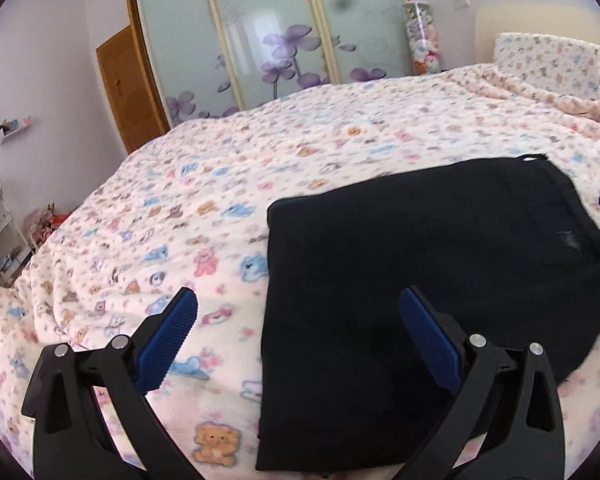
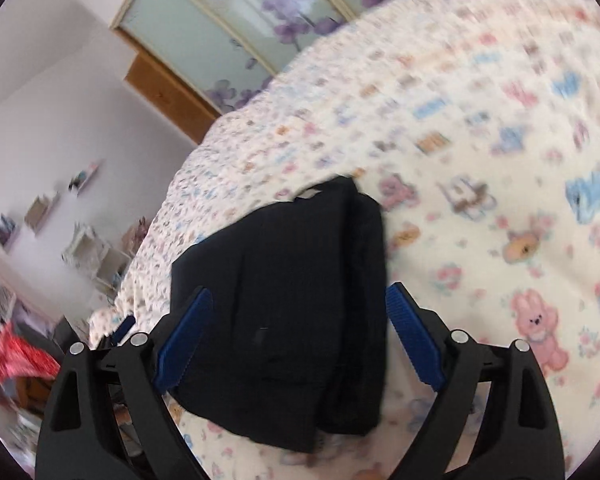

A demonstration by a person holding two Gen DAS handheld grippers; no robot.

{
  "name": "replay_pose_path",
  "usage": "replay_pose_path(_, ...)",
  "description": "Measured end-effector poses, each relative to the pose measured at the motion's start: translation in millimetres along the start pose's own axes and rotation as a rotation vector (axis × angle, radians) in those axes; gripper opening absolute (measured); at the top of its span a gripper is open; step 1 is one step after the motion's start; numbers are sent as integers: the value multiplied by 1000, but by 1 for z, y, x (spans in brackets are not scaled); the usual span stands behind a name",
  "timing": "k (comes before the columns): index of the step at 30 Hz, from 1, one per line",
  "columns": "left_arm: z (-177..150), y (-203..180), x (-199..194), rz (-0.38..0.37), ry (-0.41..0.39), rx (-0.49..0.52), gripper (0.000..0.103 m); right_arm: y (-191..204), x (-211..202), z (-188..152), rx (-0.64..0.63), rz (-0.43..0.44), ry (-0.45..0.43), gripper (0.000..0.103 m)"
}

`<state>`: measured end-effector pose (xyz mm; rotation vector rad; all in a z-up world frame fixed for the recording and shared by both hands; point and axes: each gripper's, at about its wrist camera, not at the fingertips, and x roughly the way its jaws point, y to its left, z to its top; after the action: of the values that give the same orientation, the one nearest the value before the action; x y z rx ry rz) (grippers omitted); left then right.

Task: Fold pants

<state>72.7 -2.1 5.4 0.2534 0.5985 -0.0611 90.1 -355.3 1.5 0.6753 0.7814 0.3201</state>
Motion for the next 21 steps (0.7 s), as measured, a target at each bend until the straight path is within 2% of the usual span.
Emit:
replay_pose_path(4,2,0,12,12,34,0,101,-27,18,4,92,36,47,91)
replay_pose_path(8,3,4,17,-11,55,-34,101,-33,28,4,104,73,80,91)
replay_pose_path(10,3,13,21,-59,70,-89,101,-28,37,4,75,76,116,91)
replay_pose_path(11,3,23,24,-102,88,-147,101,-27,39,3,58,64,129,91)
replay_pose_path(13,2,36,29,-154,120,-233,101,-23,47,1,24,5,156,90)
replay_pose_path(16,-1,49,38,-197,162,-316,101,-19,55,-1,1,-24,180,91)
replay_pose_path(19,-2,53,43,-233,183,-345,101,-12,60,-2,-26,28,210,91)
replay_pose_path(21,-2,52,46,-260,194,-352,101,-5,63,-4,-61,19,226,91)
